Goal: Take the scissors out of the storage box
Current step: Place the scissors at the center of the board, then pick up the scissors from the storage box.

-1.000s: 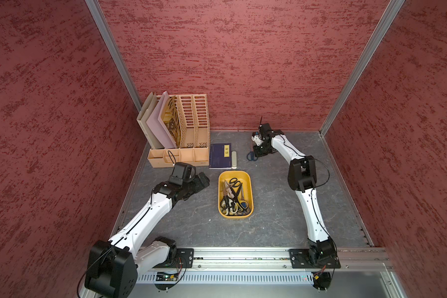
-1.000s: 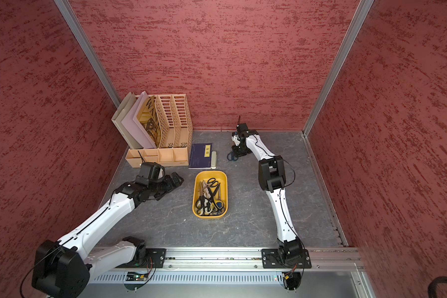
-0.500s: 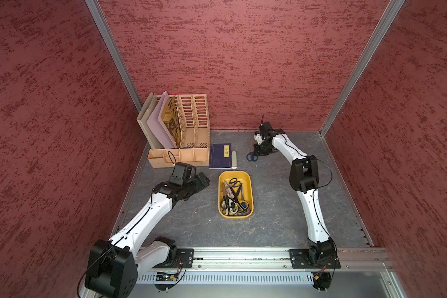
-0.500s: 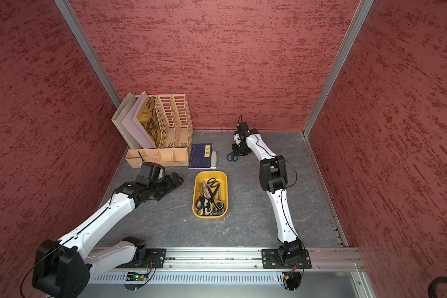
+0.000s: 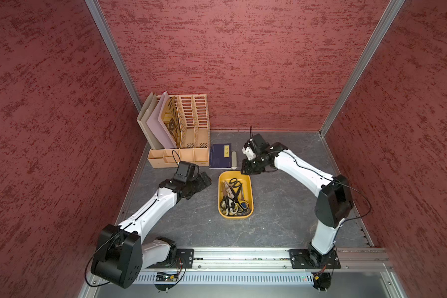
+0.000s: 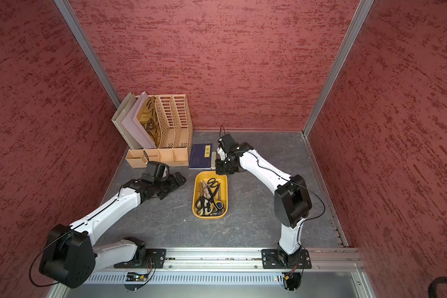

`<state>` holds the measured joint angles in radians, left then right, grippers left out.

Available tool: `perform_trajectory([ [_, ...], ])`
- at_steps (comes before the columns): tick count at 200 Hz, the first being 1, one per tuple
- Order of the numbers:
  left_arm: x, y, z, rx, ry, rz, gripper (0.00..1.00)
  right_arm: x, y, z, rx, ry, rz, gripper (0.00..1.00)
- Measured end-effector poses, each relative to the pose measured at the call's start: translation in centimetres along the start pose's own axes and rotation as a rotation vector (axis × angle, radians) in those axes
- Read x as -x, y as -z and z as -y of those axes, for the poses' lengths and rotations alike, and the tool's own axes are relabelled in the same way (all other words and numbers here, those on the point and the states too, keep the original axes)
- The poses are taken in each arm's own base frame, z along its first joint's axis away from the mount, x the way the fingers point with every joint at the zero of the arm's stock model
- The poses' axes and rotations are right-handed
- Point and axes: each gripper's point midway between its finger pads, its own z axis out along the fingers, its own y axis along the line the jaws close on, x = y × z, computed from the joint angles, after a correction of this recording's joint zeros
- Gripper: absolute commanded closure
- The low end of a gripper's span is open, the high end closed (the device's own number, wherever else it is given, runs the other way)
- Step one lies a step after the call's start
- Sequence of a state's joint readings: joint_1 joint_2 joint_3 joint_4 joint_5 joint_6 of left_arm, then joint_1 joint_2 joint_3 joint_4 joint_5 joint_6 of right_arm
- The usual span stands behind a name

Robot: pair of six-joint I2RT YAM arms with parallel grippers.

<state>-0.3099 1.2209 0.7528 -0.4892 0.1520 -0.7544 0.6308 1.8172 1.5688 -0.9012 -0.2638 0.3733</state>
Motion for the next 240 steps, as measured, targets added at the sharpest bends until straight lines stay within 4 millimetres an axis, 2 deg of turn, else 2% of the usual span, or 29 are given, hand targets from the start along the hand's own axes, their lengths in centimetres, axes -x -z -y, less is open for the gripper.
perform_trajectory([
  [28,0.0,-0.4,0.2,-0.004,0.011,-0.003,0.0,-5.7,-2.1,-2.0,-0.002,0.025,-0.1,0.69],
  [57,-0.4,-0.5,0.6,-0.016,0.015,-0.006,0.0,-8.4,-3.4,-3.3,-0.01,0.051,-0.136,0.69],
  [93,-1.6,-0.2,-0.3,-0.014,0.025,-0.014,0.0,-9.0,-4.8,-4.6,-0.032,0.097,-0.129,0.69],
  [143,-2.3,1.2,-1.4,-0.01,0.032,0.018,0.0,-9.9,-7.4,-4.3,-0.097,0.126,-0.162,0.7],
  [220,-2.3,1.7,-2.0,0.009,0.035,0.038,0.0,-9.5,-8.7,-3.8,-0.163,0.145,-0.146,0.77],
  [240,-2.3,1.7,-2.1,0.01,0.035,0.04,0.0,-9.4,-8.7,-3.6,-0.172,0.146,-0.141,0.83],
])
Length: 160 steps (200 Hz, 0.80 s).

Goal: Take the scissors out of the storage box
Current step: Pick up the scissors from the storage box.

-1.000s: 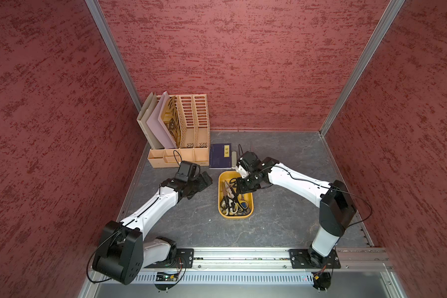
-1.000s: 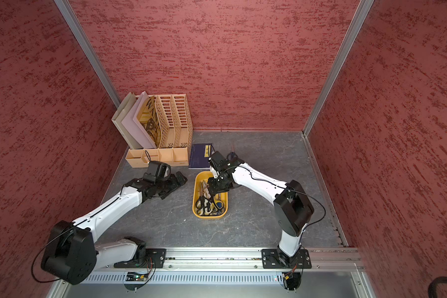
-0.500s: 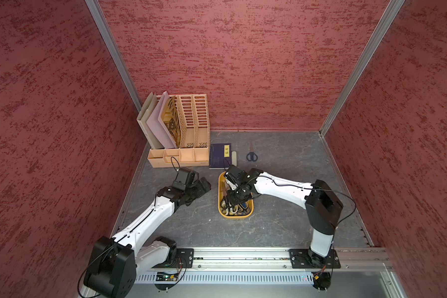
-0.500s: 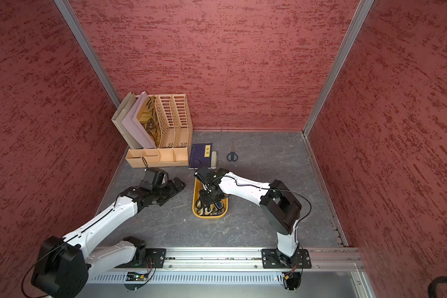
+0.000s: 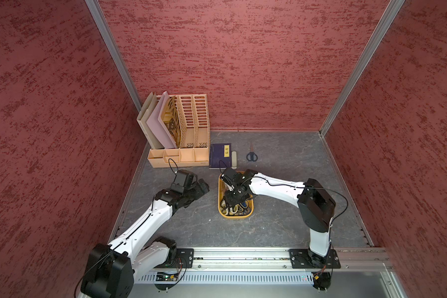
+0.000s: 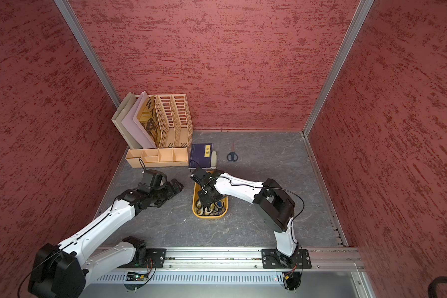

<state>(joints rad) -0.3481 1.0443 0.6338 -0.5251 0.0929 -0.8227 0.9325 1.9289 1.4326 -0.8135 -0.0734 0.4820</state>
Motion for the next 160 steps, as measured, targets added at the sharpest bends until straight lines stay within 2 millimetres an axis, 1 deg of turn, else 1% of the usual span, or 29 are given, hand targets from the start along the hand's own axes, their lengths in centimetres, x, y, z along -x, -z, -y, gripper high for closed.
perform_trajectory([
  [29,0.1,0.0,-0.1,0.003,0.0,0.004,0.0,0.0,0.0,0.3,-0.013,-0.011,0.003,0.92],
  [73,0.1,0.0,-0.1,0.006,0.0,0.007,0.0,0.1,0.0,0.4,-0.022,-0.018,0.006,0.98],
  [97,0.2,0.1,0.0,0.002,0.008,0.013,0.0,0.0,0.6,0.4,-0.022,-0.014,0.009,1.0],
  [115,0.3,0.2,0.0,0.0,0.011,0.017,0.0,-0.1,1.7,0.3,-0.012,-0.006,0.027,1.0],
  [139,0.3,0.3,0.0,0.004,0.011,0.017,0.0,-0.2,4.4,0.3,0.008,0.003,0.068,1.0],
  [160,0.9,0.3,0.7,0.005,0.004,0.017,0.0,0.0,6.6,0.3,0.017,0.012,0.114,1.0],
])
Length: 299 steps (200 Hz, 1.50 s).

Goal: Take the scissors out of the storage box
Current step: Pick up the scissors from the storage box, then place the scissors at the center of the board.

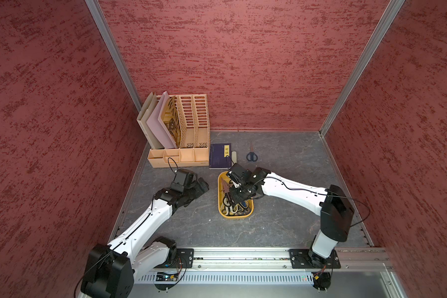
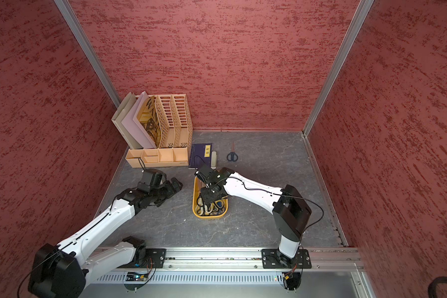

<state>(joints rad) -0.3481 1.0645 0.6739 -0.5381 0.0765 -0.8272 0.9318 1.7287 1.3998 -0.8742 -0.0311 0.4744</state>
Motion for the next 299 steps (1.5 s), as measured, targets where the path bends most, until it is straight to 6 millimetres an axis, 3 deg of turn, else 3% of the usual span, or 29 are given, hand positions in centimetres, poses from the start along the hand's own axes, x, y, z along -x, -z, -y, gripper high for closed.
perform_trajectory([
  [28,1.1,-0.5,1.4,0.0,-0.029,-0.001,0.0,0.6,1.2,1.3,-0.03,0.007,0.032,1.0],
  [48,1.9,-1.4,2.4,0.004,-0.05,-0.01,0.0,1.7,1.3,3.6,-0.066,0.0,0.035,1.0],
  [92,1.9,-3.2,3.4,0.011,-0.081,-0.056,0.0,7.5,1.7,11.3,-0.159,-0.037,0.103,1.0],
  [136,1.6,-3.6,3.5,0.016,-0.097,-0.066,0.0,12.4,0.2,19.9,-0.235,-0.105,0.133,1.0],
  [167,1.6,-3.7,3.4,0.021,-0.116,-0.067,0.0,14.4,-1.7,25.3,-0.273,-0.162,0.126,1.0],
  [197,1.6,-3.7,3.3,0.022,-0.128,-0.068,0.0,15.1,-3.5,29.2,-0.295,-0.211,0.11,1.0],
  [229,1.6,-3.7,3.2,0.026,-0.133,-0.069,0.0,15.9,-5.0,31.2,-0.305,-0.228,0.105,1.0],
  [299,2.0,-3.7,2.8,0.032,-0.122,-0.063,0.0,16.4,-6.9,32.5,-0.313,-0.232,0.094,1.0],
])
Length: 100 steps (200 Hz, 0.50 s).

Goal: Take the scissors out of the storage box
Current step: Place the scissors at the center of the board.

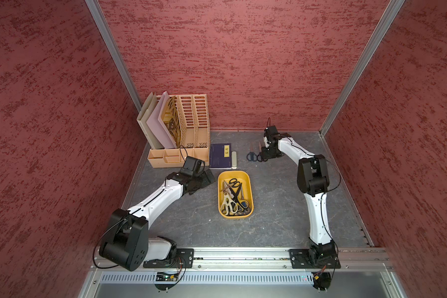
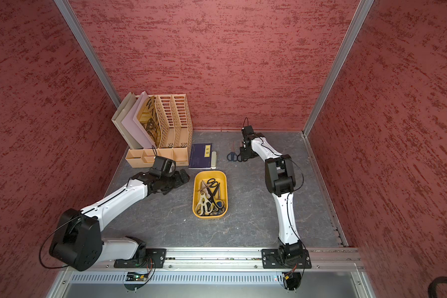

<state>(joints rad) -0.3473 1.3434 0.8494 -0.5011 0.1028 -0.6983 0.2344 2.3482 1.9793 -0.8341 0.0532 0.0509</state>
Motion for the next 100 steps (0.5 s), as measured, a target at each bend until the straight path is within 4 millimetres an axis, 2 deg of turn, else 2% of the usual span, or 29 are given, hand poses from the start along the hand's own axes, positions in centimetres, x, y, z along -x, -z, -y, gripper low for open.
perform_trajectory([
  [73,0.0,0.0,0.0,0.0,0.0,-0.001,0.0,0.2,-1.0,1.6,-0.022,-0.015,-0.007,1.0],
  [100,0.0,0.0,0.0,0.001,0.001,-0.002,0.0,0.4,-1.0,1.7,-0.022,-0.012,-0.003,0.87],
])
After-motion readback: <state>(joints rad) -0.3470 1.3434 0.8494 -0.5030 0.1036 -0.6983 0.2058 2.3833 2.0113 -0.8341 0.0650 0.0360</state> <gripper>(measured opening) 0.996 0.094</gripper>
